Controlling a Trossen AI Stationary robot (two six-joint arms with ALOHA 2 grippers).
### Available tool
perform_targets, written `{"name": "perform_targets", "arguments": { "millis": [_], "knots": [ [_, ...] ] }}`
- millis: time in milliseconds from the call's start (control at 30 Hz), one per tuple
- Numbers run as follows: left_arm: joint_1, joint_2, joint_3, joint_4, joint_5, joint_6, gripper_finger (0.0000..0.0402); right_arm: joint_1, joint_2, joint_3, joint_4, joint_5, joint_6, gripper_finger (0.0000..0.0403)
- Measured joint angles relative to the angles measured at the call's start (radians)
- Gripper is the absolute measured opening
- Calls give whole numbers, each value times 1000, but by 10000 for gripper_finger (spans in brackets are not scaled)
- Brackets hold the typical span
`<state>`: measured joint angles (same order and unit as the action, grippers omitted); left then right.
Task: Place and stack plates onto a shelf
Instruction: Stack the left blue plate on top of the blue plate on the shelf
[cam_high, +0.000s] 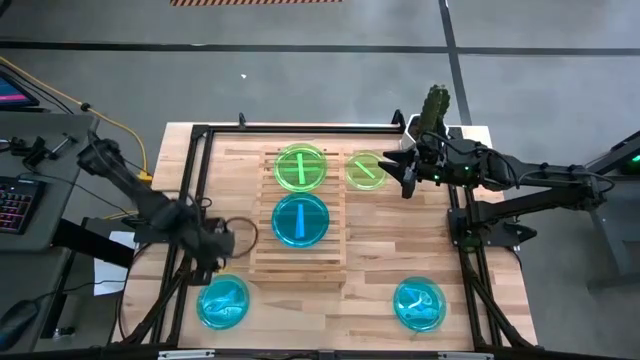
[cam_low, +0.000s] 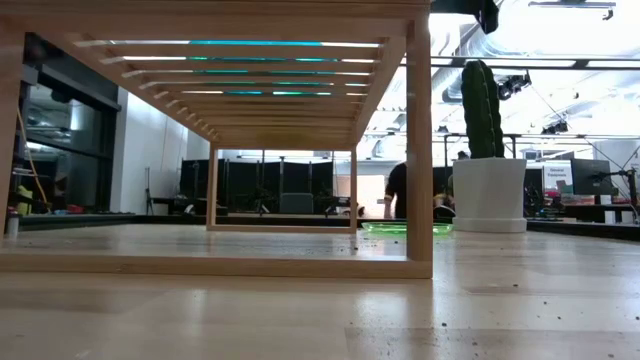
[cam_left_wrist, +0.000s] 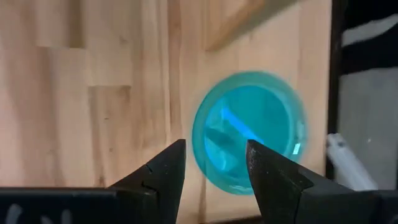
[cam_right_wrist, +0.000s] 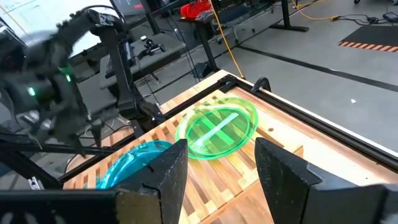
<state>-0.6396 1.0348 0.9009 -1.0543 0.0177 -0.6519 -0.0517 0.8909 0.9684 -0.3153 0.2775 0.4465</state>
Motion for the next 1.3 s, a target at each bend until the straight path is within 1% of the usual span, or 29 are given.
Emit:
{"name": "perform_targets", "arguments": {
  "millis": [100, 200, 333, 433, 633, 800, 900, 1200, 1300],
  "knots": [
    [-50, 2, -134, 131, -1, -1, 158, 0, 0, 0, 0, 0, 1, 170],
    [-75, 12, -246, 246, -1, -2, 158, 0, 0, 0, 0, 0, 2, 170],
    [-89, 38, -349, 316, -4, -27, 158, 0, 0, 0, -1, 1, 2, 170],
    [-89, 63, -391, 373, -4, -24, 158, 0, 0, 0, -2, 1, 1, 170],
    [-89, 108, -424, 493, 39, -9, 158, 0, 0, 0, -3, 2, 1, 170],
    [-89, 166, -432, 508, 41, -9, 158, 0, 0, 0, -6, 2, 3, 170],
    [-89, 196, -431, 535, 59, -17, 159, 0, 0, 0, -7, 2, 9, 170],
    [-88, 211, -432, 602, 101, -24, 158, 0, 0, 0, -18, 1, 26, 170],
    [-90, 211, -432, 617, 128, -13, 150, 0, 0, 0, -21, 1, 26, 170]
  ]
}}
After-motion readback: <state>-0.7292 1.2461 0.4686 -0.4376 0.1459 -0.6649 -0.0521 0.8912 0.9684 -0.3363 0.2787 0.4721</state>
